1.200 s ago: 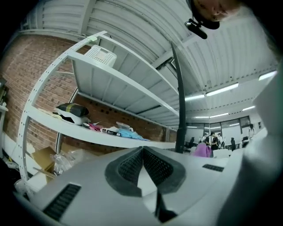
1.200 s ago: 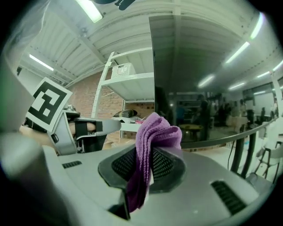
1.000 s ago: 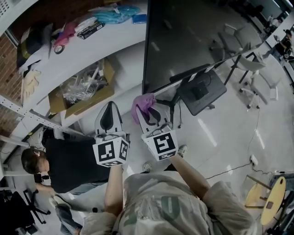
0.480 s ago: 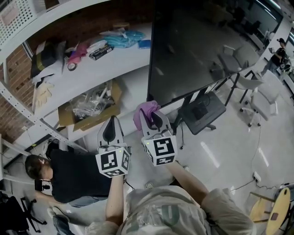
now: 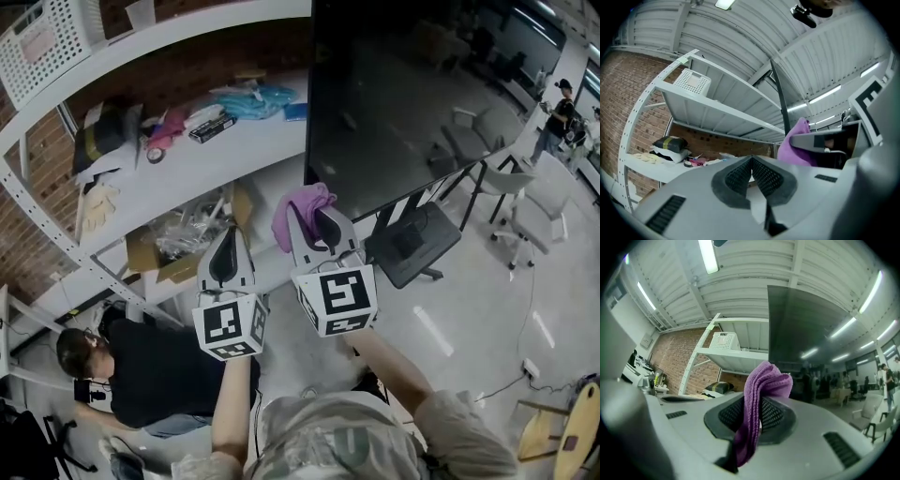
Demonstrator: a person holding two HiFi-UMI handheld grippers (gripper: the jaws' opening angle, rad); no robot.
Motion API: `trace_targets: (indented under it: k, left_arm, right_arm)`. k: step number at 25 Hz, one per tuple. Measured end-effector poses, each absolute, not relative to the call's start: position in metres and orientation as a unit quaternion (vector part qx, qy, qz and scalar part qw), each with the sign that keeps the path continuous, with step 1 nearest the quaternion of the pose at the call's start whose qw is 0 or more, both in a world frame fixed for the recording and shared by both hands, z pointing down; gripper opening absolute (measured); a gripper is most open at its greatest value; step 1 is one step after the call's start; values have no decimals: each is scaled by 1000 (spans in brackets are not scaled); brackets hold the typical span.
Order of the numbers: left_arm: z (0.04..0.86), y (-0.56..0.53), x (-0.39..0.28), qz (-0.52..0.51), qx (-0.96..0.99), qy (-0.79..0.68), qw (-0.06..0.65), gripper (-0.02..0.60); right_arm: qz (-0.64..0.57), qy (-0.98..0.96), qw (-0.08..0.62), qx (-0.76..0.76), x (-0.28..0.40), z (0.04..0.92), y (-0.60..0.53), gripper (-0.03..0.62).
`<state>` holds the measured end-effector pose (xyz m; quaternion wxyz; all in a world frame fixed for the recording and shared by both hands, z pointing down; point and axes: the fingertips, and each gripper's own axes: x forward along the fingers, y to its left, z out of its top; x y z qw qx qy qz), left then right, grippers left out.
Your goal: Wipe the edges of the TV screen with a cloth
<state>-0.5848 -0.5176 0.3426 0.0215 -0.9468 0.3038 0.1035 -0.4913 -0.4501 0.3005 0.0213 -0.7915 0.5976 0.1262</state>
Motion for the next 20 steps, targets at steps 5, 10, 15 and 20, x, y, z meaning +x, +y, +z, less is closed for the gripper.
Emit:
trace_targets:
  k: [5, 10, 15, 20]
  left_arm:
    - [299, -510, -572, 118, -950, 285, 46, 15]
    - [238, -502, -572, 160, -945, 274, 75, 15]
    - [183, -479, -559, 197, -946, 235, 100, 15]
    - [139, -467, -548, 221, -947, 206, 112, 15]
  right_arm:
    - [163, 593, 5, -789, -496, 252, -448, 61]
    - [215, 591, 8, -778, -502, 195, -441, 63]
    - [259, 589, 7, -766, -503, 141, -438, 62]
    - [285, 591, -1, -755, -505, 95, -436, 61]
